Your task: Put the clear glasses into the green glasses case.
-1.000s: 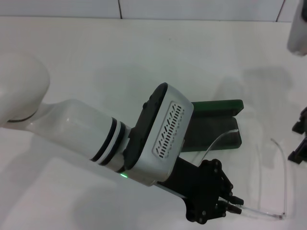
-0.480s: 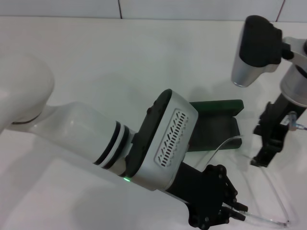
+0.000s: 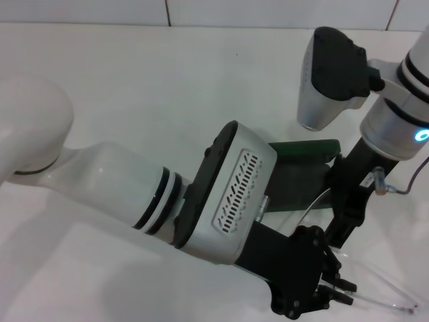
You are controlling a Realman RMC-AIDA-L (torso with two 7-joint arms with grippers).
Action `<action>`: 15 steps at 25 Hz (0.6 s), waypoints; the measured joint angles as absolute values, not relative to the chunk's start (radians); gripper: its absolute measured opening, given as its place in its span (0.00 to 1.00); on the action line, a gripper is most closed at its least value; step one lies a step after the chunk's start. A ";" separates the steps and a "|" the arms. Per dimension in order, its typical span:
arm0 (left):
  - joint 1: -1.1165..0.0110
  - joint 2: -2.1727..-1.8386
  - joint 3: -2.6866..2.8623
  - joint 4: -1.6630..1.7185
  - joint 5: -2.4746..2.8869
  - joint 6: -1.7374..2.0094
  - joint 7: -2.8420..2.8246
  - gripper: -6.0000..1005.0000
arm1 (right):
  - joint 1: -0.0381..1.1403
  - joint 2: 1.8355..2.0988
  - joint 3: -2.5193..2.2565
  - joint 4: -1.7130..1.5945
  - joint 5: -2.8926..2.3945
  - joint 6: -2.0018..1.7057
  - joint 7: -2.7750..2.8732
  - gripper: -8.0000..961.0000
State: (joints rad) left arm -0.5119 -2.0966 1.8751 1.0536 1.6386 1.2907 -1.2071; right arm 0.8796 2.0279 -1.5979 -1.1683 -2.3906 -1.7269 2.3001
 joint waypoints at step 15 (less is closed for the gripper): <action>-0.511 -2.097 1.873 1.046 1.581 1.284 -1.141 0.06 | 0.876 2.023 -1.632 -1.169 -2.270 -1.725 2.270 0.89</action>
State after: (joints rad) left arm -0.5112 -2.0969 1.8727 1.0456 1.5805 1.2837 -1.1405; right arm 0.8758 2.0232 -1.6317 -1.1690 -2.2696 -1.7254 2.2697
